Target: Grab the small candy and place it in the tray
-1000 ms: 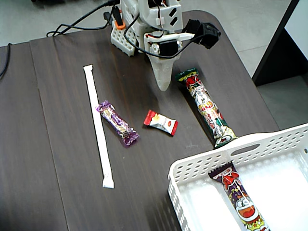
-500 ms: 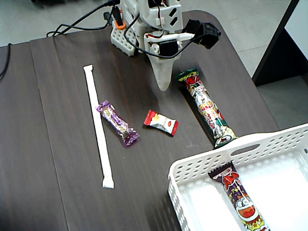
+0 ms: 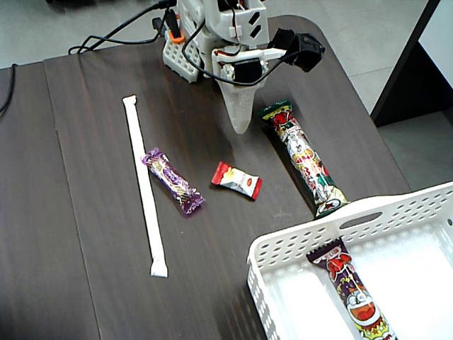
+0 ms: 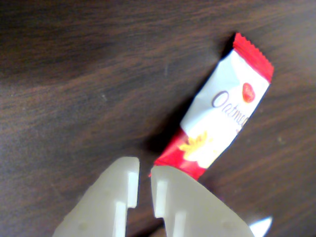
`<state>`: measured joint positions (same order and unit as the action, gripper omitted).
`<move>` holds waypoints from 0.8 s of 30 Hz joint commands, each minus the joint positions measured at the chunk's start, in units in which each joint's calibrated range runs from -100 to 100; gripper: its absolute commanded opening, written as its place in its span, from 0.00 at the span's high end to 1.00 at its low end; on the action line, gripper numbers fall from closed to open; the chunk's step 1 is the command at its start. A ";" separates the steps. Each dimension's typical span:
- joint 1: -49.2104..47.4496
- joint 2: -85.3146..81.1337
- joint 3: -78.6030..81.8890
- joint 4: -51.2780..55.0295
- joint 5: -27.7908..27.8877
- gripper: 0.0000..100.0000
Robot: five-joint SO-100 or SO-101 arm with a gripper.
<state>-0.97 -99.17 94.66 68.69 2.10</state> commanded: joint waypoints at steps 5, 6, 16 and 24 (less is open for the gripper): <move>-0.17 -0.33 -0.14 -0.96 0.11 0.99; -0.39 -0.33 -0.14 -0.96 0.11 0.99; 0.13 -0.33 -0.51 -7.38 0.05 0.99; 4.84 0.17 -2.52 -10.30 -0.42 0.98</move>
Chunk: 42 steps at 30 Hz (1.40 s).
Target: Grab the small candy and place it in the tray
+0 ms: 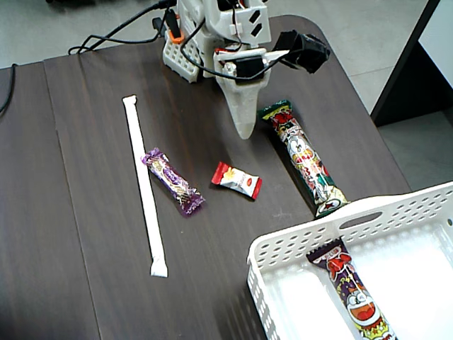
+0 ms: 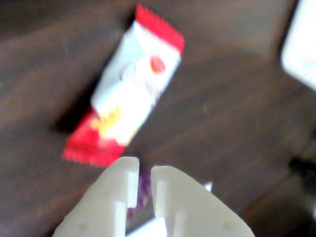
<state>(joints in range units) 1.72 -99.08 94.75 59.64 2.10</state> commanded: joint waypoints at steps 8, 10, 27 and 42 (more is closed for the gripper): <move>5.60 0.34 -8.73 0.03 -7.87 0.98; 5.31 0.42 -8.82 0.03 -7.92 0.98; 5.01 50.15 -42.88 5.00 -12.17 0.98; 3.61 80.71 -56.40 4.74 -18.10 0.84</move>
<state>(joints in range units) 5.55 -21.07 43.71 64.16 -15.85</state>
